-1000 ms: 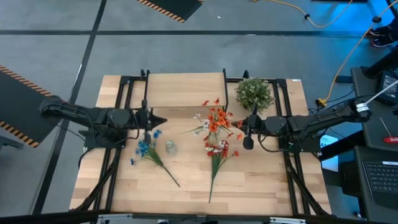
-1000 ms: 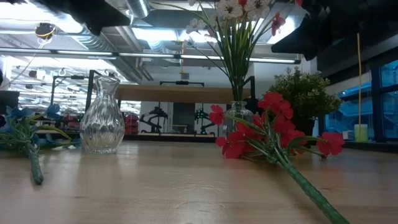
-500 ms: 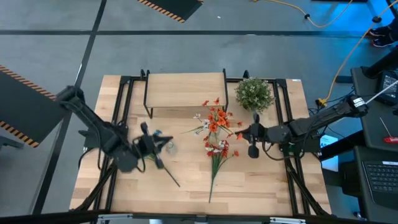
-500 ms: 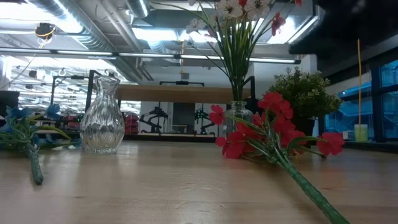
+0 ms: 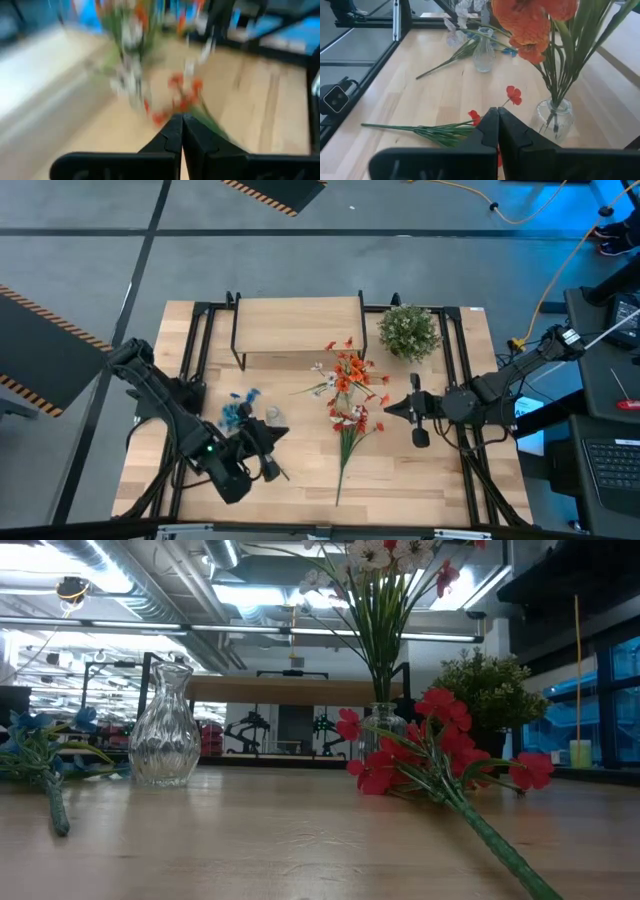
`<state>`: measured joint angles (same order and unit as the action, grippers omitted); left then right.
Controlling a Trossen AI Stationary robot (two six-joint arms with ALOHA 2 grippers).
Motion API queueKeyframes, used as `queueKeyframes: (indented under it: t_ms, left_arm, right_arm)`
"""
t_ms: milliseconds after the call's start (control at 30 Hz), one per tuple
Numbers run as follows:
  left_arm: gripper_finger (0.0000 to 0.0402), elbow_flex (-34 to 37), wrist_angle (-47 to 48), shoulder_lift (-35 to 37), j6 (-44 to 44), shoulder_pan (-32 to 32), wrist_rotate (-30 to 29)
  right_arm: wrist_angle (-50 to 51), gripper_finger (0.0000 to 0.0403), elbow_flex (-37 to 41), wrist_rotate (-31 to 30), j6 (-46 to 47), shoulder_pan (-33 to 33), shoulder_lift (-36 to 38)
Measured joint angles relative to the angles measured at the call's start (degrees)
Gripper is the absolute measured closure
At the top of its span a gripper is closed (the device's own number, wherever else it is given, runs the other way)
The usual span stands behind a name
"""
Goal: Pick and place flowers into a vace then onto a shelf
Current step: Put the blue flowers into the left transparent vase
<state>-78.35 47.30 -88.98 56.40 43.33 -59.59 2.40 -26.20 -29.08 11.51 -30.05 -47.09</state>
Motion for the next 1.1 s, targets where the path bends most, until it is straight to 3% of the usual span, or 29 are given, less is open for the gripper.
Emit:
queueKeyframes:
  t_ms: [167, 333, 467, 667, 900, 1100]
  left_arm:
    - [0.04, -5.91, 17.57, -4.6, 20.68, -1.5, 18.05]
    - [0.0401, -9.47, 31.4, -8.45, 38.38, -1.97, 29.19]
    - [0.0399, -10.97, 33.92, -9.13, 51.69, -1.1, 32.54]
    - [0.04, -11.49, 33.95, -10.03, 64.94, 1.84, 32.48]
    - [0.04, -11.45, 35.92, -15.79, 73.27, 2.29, 37.21]
    - [0.0393, -11.45, 35.92, -19.5, 74.51, 1.39, 35.35]
  right_arm:
    - [0.01, 0.04, 0.0, 0.0, -1.32, 0.01, 0.0]
    - [0.01, 0.0399, 0.0, 0.0, -1.98, 0.18, 0.0]
    - [0.02, 0.0399, 0.0, 0.01, -2.95, 0.18, 0.0]
    - [1.2, 0.0399, 0.0, 0.02, -3.23, 0.18, 0.0]
    - [1.95, 0.0399, 0.0, 0.05, -4.69, 0.18, 0.0]
    - [1.87, 0.0399, 0.0, 0.09, -4.6, 0.18, 0.0]
